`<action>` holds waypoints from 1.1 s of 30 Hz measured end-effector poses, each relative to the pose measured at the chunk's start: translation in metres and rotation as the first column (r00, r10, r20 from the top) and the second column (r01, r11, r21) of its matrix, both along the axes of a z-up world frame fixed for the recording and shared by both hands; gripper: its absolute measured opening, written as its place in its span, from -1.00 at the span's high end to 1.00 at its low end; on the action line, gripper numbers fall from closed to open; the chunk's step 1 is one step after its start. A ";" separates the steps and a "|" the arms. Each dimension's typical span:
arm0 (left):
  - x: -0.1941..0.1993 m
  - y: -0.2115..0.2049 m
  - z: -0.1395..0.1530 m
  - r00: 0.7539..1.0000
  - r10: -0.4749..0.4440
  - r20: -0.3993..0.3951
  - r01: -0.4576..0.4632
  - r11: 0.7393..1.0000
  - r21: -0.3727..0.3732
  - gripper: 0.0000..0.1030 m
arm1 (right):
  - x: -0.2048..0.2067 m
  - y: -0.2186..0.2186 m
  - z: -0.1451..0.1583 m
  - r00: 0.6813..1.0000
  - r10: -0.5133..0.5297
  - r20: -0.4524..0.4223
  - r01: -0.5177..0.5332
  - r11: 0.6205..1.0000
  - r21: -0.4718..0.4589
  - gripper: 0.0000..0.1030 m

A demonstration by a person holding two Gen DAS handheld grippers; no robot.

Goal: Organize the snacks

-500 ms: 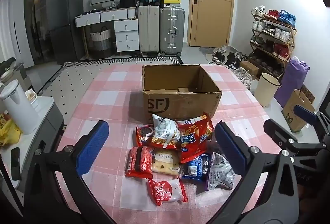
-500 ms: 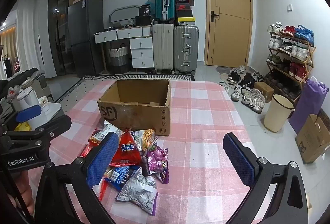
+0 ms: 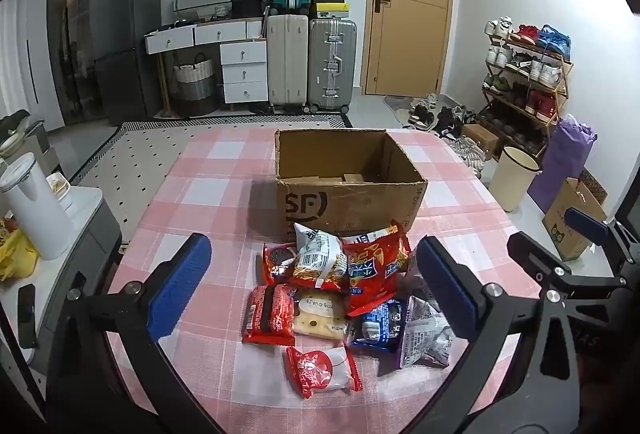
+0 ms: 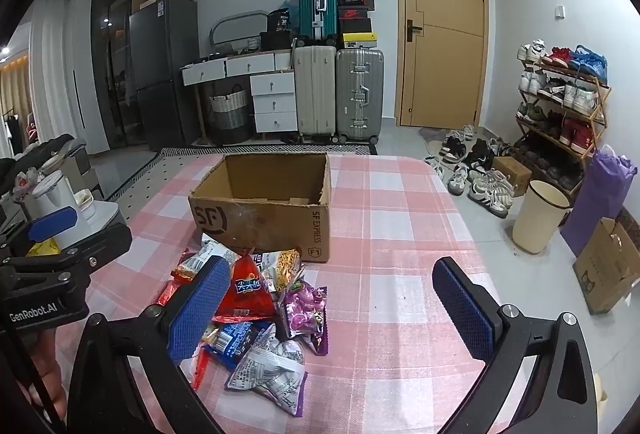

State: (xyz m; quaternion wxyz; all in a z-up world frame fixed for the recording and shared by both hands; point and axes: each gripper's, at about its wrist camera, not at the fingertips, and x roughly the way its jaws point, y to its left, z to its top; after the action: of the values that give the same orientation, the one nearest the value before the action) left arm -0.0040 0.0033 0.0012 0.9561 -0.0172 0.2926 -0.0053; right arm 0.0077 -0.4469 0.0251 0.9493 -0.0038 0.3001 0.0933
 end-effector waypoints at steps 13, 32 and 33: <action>-0.004 0.000 0.002 1.000 0.011 0.007 -0.011 1.000 0.012 -0.99 | -0.001 0.000 -0.011 1.000 0.007 0.003 -0.007 1.000 0.005 -1.00; -0.004 -0.001 -0.005 1.000 -0.002 0.010 0.002 1.000 0.004 -0.99 | -0.001 -0.001 -0.016 1.000 0.001 -0.002 -0.001 1.000 0.009 -1.00; -0.004 -0.001 -0.004 1.000 -0.003 0.009 0.003 1.000 0.004 -0.99 | -0.001 -0.001 -0.016 1.000 0.001 -0.002 -0.001 1.000 0.009 -1.00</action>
State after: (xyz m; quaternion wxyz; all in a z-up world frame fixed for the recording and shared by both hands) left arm -0.0079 0.0019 -0.0025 0.9574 -0.0147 0.2884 -0.0060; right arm 0.0067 -0.4480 0.0093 0.9490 0.0003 0.3005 0.0952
